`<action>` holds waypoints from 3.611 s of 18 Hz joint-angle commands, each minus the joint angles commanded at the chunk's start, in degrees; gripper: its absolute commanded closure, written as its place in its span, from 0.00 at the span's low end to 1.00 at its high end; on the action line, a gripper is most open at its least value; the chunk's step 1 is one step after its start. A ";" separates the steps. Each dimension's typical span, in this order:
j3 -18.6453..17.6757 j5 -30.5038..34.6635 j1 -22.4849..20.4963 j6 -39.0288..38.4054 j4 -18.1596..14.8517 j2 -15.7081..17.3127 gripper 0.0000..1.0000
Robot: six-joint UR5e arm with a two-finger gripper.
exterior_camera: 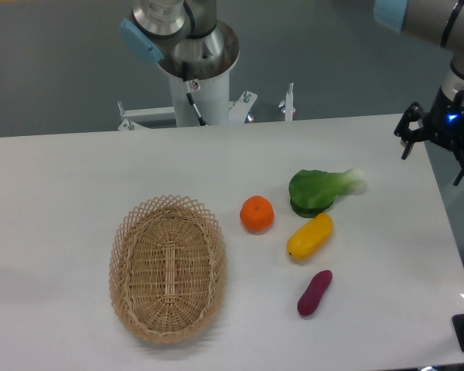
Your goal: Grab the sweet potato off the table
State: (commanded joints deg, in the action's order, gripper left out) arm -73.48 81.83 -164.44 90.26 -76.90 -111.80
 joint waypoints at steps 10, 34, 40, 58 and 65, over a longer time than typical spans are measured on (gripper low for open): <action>-3.78 -0.17 0.79 -4.12 3.77 0.44 0.00; -7.82 2.99 16.69 -26.01 25.75 -15.82 0.00; -10.28 4.92 18.28 -26.01 26.54 -15.29 0.00; -11.69 6.33 19.51 -26.02 31.38 -17.05 0.35; -11.69 6.68 19.51 -25.58 31.29 -16.96 0.64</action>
State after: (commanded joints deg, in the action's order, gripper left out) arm -85.17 88.51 -144.93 64.69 -45.62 -128.76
